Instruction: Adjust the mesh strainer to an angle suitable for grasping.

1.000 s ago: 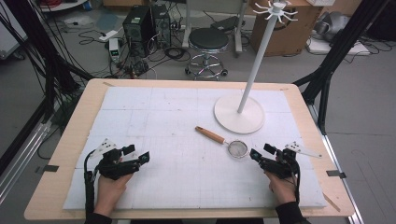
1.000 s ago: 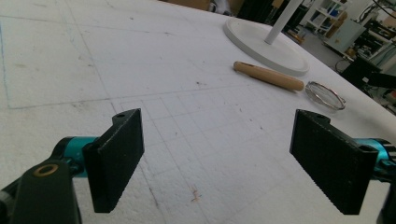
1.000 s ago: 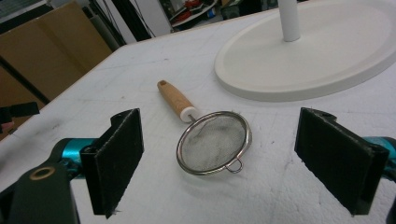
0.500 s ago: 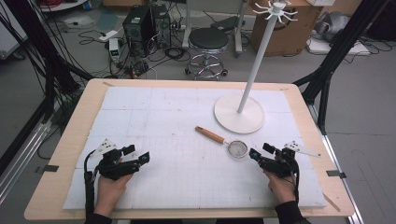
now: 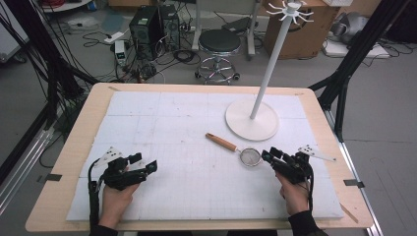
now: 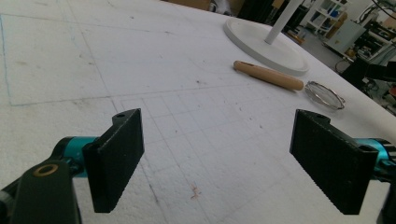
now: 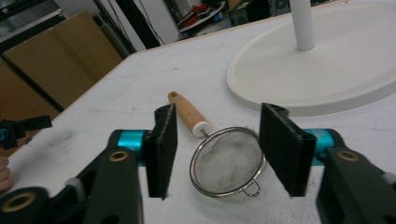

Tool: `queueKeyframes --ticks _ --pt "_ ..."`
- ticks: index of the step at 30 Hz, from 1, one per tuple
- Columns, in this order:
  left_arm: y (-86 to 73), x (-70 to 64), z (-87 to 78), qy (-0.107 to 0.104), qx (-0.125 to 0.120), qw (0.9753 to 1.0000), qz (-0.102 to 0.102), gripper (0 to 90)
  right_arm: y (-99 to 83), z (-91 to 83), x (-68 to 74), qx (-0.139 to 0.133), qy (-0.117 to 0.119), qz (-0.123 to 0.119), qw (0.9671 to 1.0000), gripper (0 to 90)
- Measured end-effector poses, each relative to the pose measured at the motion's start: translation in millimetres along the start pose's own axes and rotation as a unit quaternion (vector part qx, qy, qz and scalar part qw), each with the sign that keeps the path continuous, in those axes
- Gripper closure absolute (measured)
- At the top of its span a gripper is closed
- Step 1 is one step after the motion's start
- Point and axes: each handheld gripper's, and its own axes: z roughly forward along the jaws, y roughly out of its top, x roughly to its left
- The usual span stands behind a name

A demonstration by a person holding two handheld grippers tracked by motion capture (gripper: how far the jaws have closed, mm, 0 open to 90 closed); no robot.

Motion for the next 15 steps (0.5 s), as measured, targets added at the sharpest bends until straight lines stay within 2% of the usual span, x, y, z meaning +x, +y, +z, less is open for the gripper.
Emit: queueKeyframes --ticks 8,10,15 --pt "-0.5 -0.2 -0.4 0.0 -0.001 1.0 0.0 18.1 5.5 7.2 0.9 0.005 0.014 0.001 0.9999 65.0" --pt "-0.7 0.1 -0.4 0.001 0.001 1.0 0.001 18.1 7.0 11.6 2.5 0.013 0.018 0.008 0.9997 67.6" --pt "-0.8 0.9 -0.5 0.001 0.001 1.0 0.0 18.2 8.8 24.6 2.5 0.023 0.014 0.006 0.9996 79.5"
